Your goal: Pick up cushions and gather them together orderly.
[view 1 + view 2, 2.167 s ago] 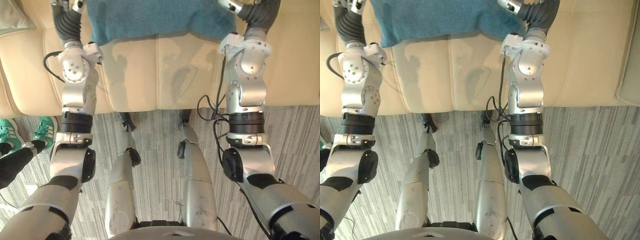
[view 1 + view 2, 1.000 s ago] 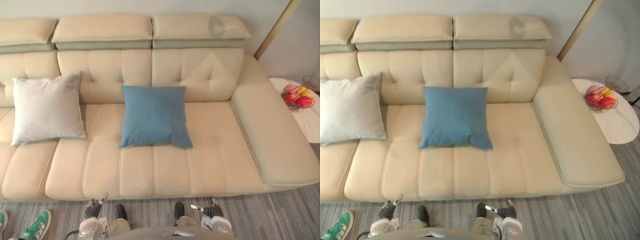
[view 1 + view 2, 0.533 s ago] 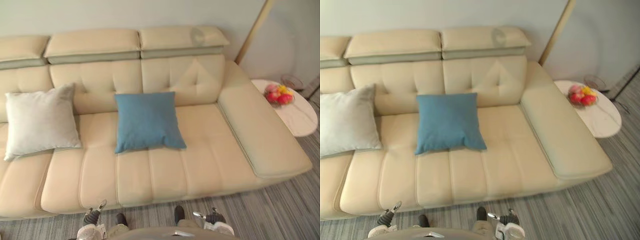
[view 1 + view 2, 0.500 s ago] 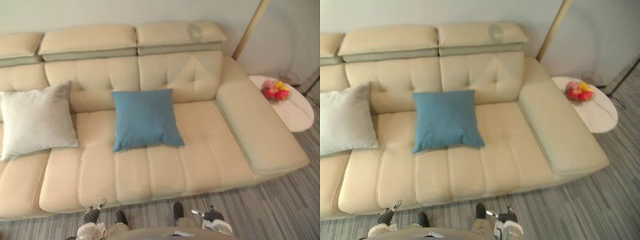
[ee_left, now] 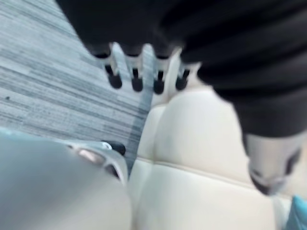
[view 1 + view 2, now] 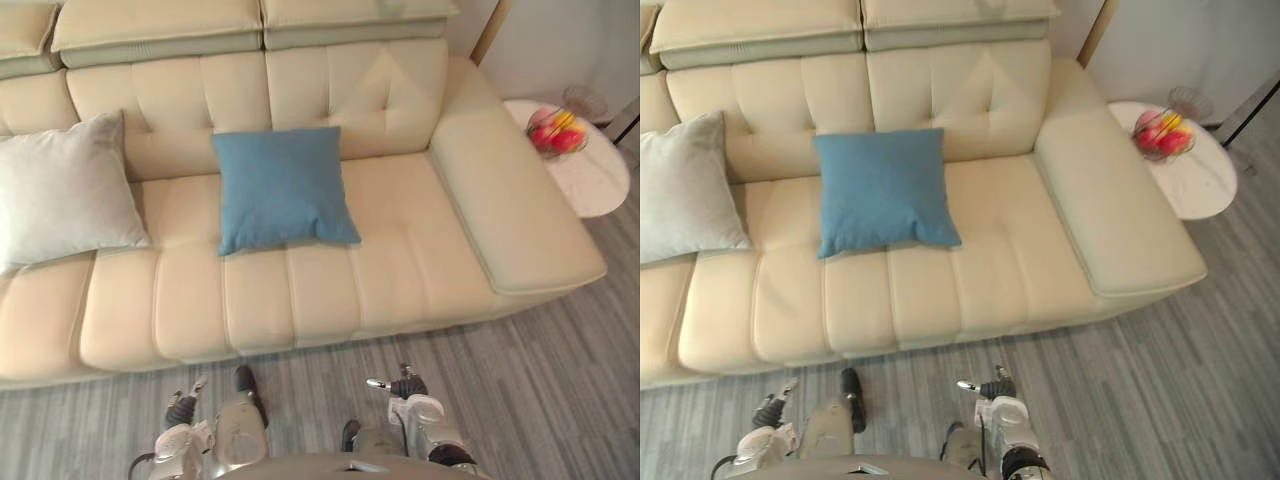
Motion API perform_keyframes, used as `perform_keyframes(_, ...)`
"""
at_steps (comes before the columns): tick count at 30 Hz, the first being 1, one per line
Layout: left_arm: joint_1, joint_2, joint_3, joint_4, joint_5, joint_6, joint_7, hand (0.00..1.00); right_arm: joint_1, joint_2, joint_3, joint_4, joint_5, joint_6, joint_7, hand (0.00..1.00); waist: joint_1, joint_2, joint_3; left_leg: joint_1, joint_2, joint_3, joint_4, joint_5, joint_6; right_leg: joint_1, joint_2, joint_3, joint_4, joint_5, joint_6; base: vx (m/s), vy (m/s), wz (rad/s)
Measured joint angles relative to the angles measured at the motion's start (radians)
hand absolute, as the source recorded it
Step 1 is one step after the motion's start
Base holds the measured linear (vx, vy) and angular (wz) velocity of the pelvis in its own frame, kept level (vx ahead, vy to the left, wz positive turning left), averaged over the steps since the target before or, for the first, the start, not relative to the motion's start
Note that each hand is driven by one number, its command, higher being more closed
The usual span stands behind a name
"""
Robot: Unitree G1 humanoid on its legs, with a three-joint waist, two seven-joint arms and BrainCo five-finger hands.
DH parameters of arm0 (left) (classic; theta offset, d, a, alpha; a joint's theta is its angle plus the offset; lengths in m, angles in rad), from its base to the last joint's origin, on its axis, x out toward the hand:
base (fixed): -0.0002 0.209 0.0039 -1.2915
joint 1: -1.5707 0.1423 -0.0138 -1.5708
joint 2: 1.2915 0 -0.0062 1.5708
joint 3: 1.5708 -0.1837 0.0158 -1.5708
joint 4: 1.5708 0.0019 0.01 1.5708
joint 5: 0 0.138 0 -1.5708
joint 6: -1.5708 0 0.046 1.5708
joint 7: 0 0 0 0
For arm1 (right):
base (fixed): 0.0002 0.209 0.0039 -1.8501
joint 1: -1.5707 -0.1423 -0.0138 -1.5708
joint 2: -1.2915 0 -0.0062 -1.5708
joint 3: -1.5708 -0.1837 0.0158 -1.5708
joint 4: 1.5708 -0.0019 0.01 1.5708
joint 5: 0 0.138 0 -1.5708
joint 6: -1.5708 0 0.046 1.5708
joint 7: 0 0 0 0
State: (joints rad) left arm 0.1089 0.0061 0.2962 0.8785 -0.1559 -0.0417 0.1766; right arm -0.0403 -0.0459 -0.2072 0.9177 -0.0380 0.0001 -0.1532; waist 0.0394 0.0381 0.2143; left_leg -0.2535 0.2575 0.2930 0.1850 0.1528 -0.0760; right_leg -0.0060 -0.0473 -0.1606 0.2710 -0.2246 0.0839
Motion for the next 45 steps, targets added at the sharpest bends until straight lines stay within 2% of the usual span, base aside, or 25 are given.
perform_keyframes(1,0.005,0.006,-0.019,-0.001,0.000,-0.001,0.000,0.00,0.009,-0.003,-0.001,0.000,0.000,0.003,-0.003,0.00,-0.009,-0.003,0.000,0.019,-0.012,-0.014,-0.086,0.080,-0.027,-0.011,-0.007,-0.024,-0.002,0.009,-0.015,-0.31,-0.121,0.50)
perform_keyframes(2,0.000,0.014,-0.028,-0.005,0.001,-0.002,-0.002,0.00,0.025,0.001,-0.004,-0.002,0.000,0.003,-0.003,0.00,-0.016,-0.026,0.001,0.028,-0.035,-0.047,-0.137,0.107,-0.084,-0.038,-0.027,-0.055,0.004,0.017,-0.037,-0.27,-0.082,0.47)
perform_keyframes(3,-0.004,0.015,-0.023,-0.009,0.001,-0.002,-0.002,0.00,0.026,0.000,-0.008,-0.005,0.000,0.003,-0.004,0.00,-0.015,-0.035,0.003,0.025,-0.046,-0.053,-0.090,0.058,-0.083,-0.055,-0.042,-0.059,0.013,0.022,-0.041,-0.24,-0.056,0.33)
perform_keyframes(4,-0.009,0.017,-0.022,-0.013,0.001,-0.002,-0.002,0.00,0.029,-0.004,-0.014,-0.012,0.001,0.003,-0.007,0.00,-0.016,-0.051,0.006,0.020,-0.070,-0.062,0.004,-0.033,-0.046,-0.079,-0.065,-0.058,0.027,0.030,-0.040,-0.20,0.008,0.16)
perform_keyframes(5,-0.010,0.017,-0.023,-0.014,0.001,-0.002,-0.002,0.00,0.044,-0.004,-0.024,-0.029,0.001,0.004,-0.008,0.00,-0.016,-0.056,0.009,0.021,-0.080,-0.070,0.127,-0.151,-0.030,-0.098,-0.082,-0.056,0.022,0.053,-0.036,-0.19,0.058,0.07)
perform_keyframes(7,-0.009,0.014,-0.020,-0.005,0.001,-0.002,-0.003,0.00,0.062,0.001,-0.042,-0.037,0.001,0.004,-0.008,0.00,-0.016,-0.053,0.008,0.055,-0.073,-0.070,0.234,-0.281,-0.025,-0.103,-0.088,-0.042,0.002,0.086,-0.021,-0.23,0.177,-0.15)
perform_keyframes(8,-0.004,0.011,-0.017,0.007,0.002,-0.001,-0.007,0.00,0.082,0.008,-0.052,-0.036,0.001,0.004,-0.006,0.00,-0.017,-0.044,0.002,0.113,-0.073,-0.073,0.240,-0.359,-0.028,-0.095,-0.089,-0.025,-0.027,0.118,-0.001,-0.22,0.246,-0.28)
perform_keyframes(9,-0.003,0.009,-0.015,0.010,0.003,-0.001,-0.008,0.00,0.088,0.008,-0.054,-0.035,0.001,0.004,-0.005,0.00,-0.019,-0.041,0.001,0.128,-0.078,-0.072,0.209,-0.377,-0.020,-0.093,-0.085,-0.018,-0.039,0.125,0.005,-0.17,0.216,-0.30)
perform_keyframes(10,-0.003,0.002,-0.013,0.012,0.001,-0.001,-0.009,0.00,0.092,0.012,-0.064,-0.031,0.004,0.004,-0.004,0.00,-0.017,-0.049,0.000,0.139,-0.097,-0.068,0.183,-0.372,0.001,-0.089,-0.085,-0.008,-0.058,0.136,0.014,-0.14,0.166,-0.30)
perform_keyframes(11,0.016,0.020,-0.014,0.017,0.004,0.000,-0.007,0.00,0.118,0.049,-0.091,-0.031,0.010,0.004,0.000,0.00,-0.028,-0.083,-0.037,0.177,-0.157,-0.036,0.049,-0.312,0.011,-0.075,-0.118,0.012,-0.141,0.189,0.017,-0.11,0.157,-0.23)
perform_keyframes(13,0.021,0.023,-0.015,0.019,0.004,0.000,-0.007,0.00,0.125,0.053,-0.094,-0.030,0.013,0.003,0.000,0.00,-0.039,-0.094,-0.046,0.194,-0.182,-0.034,-0.001,-0.286,0.019,-0.064,-0.133,0.011,-0.176,0.208,0.009,-0.10,0.137,0.00)
perform_keyframes(16,0.023,0.024,-0.016,0.048,0.004,0.001,-0.008,0.00,0.129,0.056,-0.129,-0.010,0.022,0.003,0.001,0.00,-0.049,-0.090,-0.069,0.227,-0.221,-0.035,-0.099,-0.242,0.028,-0.045,-0.144,0.024,-0.233,0.246,-0.007,-0.06,0.080,0.10)
perform_keyframes(18,0.026,0.022,-0.016,0.064,0.005,0.002,-0.008,0.00,0.128,0.051,-0.139,0.003,0.032,0.003,0.001,0.00,-0.048,-0.081,-0.083,0.264,-0.229,-0.040,-0.148,-0.223,0.021,-0.028,-0.138,0.037,-0.244,0.256,0.002,0.00,-0.002,0.00)
perform_keyframes(19,0.027,0.022,-0.016,0.069,0.006,0.002,-0.008,0.00,0.130,0.049,-0.140,0.005,0.032,0.003,0.001,0.00,-0.048,-0.081,-0.091,0.273,-0.229,-0.041,-0.160,-0.216,0.020,-0.026,-0.135,0.038,-0.246,0.255,0.003,0.00,-0.031,-0.11)
perform_keyframes(22,0.027,0.016,-0.024,0.092,0.023,0.003,-0.010,0.00,0.130,0.039,-0.148,0.013,0.031,0.004,0.001,0.00,-0.049,-0.059,-0.116,0.311,-0.222,-0.044,-0.204,-0.188,0.015,-0.011,-0.114,0.041,-0.259,0.254,0.012,0.08,-0.053,-0.14)
perform_keyframes(25,0.024,0.011,-0.032,0.096,0.045,0.003,-0.018,0.00,0.127,0.034,-0.160,0.030,0.031,0.004,0.001,0.00,-0.050,-0.050,-0.124,0.321,-0.208,-0.046,-0.206,-0.179,0.027,0.006,-0.095,0.043,-0.278,0.266,0.021,0.09,-0.053,-0.08)
perform_keyframes(27,0.023,0.012,-0.032,0.096,0.048,0.003,-0.019,0.00,0.121,0.034,-0.160,0.044,0.030,0.004,0.001,0.00,-0.048,-0.054,-0.124,0.335,-0.204,-0.052,-0.206,-0.179,0.027,0.024,-0.088,0.043,-0.291,0.267,0.019,0.03,-0.019,-0.02)
perform_keyframes(28,0.002,0.033,-0.065,0.143,0.101,0.010,-0.039,0.00,0.111,0.031,-0.157,0.083,-0.009,0.008,0.002,0.00,-0.048,-0.070,-0.153,0.376,-0.212,-0.101,-0.227,-0.176,0.028,0.065,-0.089,0.039,-0.317,0.273,0.021,0.00,0.000,0.00)
perform_keyframes(45,0.002,0.033,-0.066,0.143,0.101,0.010,-0.040,0.00,0.111,0.031,-0.157,0.085,-0.008,0.008,0.002,0.00,-0.048,-0.072,-0.154,0.375,-0.212,-0.104,-0.229,-0.176,0.028,0.066,-0.091,0.029,-0.319,0.273,0.021,0.00,0.000,0.00)
